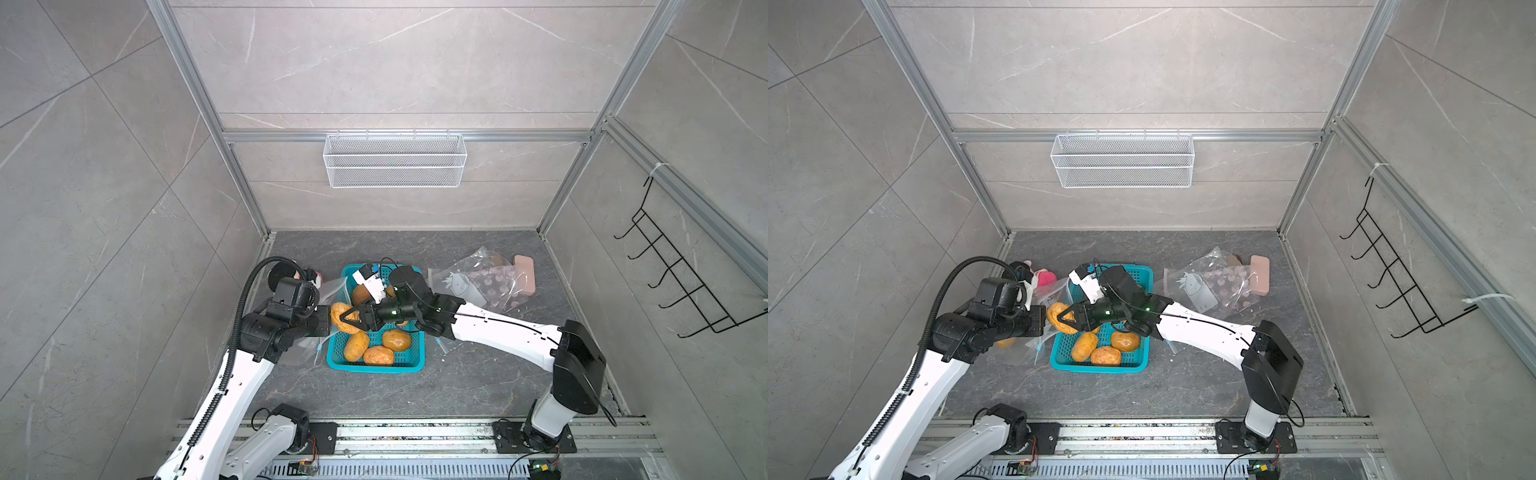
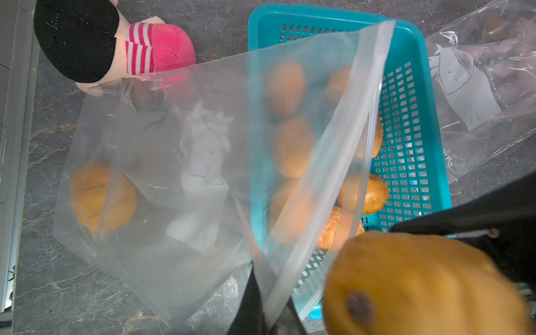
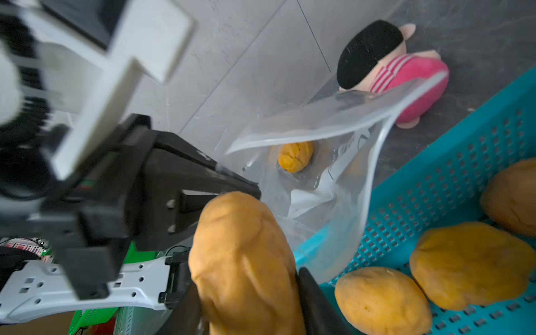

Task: Put the potatoes into a zipper bag and zip it
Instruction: Pick up the potato from the basket, then place the potato into the zipper food storage bag.

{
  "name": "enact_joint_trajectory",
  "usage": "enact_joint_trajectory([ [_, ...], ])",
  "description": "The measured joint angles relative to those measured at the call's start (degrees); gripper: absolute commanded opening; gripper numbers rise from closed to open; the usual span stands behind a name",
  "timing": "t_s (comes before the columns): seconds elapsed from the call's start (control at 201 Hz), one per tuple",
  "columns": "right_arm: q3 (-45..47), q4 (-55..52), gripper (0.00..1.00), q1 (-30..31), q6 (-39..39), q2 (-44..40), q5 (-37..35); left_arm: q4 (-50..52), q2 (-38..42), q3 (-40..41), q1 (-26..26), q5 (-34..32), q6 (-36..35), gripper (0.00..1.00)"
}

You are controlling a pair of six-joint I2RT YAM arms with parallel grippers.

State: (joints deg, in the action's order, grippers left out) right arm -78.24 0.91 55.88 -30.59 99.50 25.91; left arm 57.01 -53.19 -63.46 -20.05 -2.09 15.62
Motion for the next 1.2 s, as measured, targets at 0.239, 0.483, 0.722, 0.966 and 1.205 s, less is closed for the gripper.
enact_joint_trajectory([
  [0.239, -7.08, -7.58, 0.38, 0.04, -1.99, 3.87, -2.45, 0.0, -0.02, -0.17, 0.0, 0.76, 0.0, 0.0],
  [0.483, -14.1, -13.7, 0.47, 0.04, -6.99, 7.08, -4.61, -0.02, -0.02, -0.17, 0.07, 1.05, 0.02, 0.0],
  [0.722, -18.6, -18.27, 0.57, 0.04, -10.23, 9.75, -6.73, -0.04, -0.02, -0.17, 0.07, 2.49, 0.02, 0.0],
  [0.966, -20.11, -20.41, 0.68, 0.04, -12.09, 9.9, -8.85, -0.09, 0.0, -0.17, 0.07, 2.69, 0.02, 0.0],
  [1.205, -20.24, -20.83, 0.66, 0.04, -11.78, 9.86, -9.05, -0.31, 0.04, -0.17, 0.07, 2.67, 0.02, 0.0],
])
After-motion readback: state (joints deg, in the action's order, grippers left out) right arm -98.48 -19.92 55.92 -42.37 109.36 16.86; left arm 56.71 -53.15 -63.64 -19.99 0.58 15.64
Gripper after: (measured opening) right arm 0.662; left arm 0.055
